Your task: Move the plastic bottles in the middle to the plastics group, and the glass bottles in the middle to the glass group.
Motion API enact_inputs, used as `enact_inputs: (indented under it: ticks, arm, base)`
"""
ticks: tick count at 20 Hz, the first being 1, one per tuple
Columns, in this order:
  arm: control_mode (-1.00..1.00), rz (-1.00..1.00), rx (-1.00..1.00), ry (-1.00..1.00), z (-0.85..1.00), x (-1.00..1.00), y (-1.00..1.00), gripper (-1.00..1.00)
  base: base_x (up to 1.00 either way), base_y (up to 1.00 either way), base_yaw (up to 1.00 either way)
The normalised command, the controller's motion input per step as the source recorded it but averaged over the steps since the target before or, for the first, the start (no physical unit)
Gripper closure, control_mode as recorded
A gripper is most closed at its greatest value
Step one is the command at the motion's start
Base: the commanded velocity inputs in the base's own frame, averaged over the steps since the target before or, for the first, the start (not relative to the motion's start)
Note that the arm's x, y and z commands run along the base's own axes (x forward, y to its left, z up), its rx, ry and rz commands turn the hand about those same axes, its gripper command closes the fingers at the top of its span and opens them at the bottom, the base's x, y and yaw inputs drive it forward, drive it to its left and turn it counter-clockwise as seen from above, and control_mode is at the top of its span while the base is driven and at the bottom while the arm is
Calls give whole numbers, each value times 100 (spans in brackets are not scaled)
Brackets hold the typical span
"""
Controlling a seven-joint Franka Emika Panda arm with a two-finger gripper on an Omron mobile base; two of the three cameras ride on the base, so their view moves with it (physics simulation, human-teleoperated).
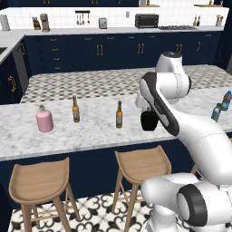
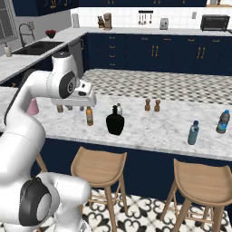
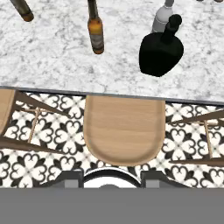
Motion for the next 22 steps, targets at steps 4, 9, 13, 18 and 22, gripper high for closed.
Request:
enact_inputs:
  ticks: [4,9,13,18,22]
  arm:
    - [-100,0,0,-20,-11,-12,0,-100]
    - [-100,0,0,-27,-15,0,-31,-100]
    - [-100,0,2,-24,-18,6,-51,-100]
    - [-100,0,3,-16,-5,34,-38,-100]
    - [-100,0,1,-6,-1,42,-32,-100]
  base:
    - [0,0,0]
    - [0,0,0]
    - [0,0,0]
    - [0,0,0]
    - [0,0,0]
